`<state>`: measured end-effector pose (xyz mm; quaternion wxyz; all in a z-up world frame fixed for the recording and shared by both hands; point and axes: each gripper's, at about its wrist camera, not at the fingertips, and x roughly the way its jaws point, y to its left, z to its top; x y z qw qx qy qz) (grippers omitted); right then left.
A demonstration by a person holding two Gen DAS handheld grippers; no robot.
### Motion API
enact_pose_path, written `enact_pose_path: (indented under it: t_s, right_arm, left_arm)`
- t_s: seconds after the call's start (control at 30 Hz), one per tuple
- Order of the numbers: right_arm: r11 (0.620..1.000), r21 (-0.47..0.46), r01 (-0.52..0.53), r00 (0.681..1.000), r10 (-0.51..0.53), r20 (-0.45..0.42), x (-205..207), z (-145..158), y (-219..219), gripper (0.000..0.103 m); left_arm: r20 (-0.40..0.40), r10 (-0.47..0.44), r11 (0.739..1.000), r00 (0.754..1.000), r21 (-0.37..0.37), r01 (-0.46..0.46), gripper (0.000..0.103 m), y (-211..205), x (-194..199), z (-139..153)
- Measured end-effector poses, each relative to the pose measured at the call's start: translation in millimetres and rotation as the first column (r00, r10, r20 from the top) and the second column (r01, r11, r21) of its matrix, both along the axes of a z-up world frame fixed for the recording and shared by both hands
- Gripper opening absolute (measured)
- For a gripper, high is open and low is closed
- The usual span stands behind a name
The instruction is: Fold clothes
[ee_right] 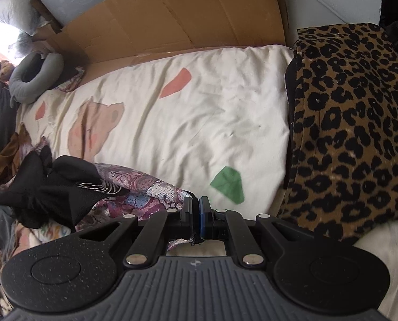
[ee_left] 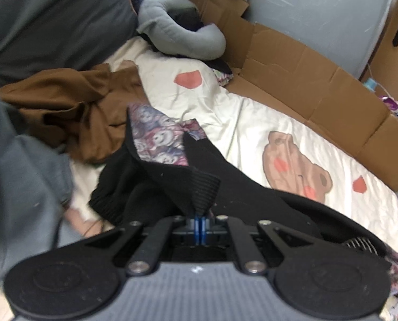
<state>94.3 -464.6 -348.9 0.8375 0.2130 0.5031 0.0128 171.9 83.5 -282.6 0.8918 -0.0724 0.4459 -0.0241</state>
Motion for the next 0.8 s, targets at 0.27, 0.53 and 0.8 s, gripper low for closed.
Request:
enact_pose_path:
  t_s: [0.27,0.53,0.8]
  right_arm:
    - [0.999,0.004,-0.039,0.999,0.039,0.003,-25,19,15,0.003]
    - [0.995,-0.006,-0.099,0.995,0.099,-0.005,-46,39,24,0.003]
    - [0.988,-0.005,-0.157,0.987,0.157,-0.019,-62,47,33,0.003]
  left_arm:
    - [-0.030,0.035,0.999,0.999,-0.021,-0.035,0.002,24,-70,31]
    - [-0.069,0.068,0.997,0.995,-0.040,-0.071,0.002,39,-139,49]
    - [-0.116,0.103,0.994,0.988,-0.030,-0.107,0.002,50,-200,52]
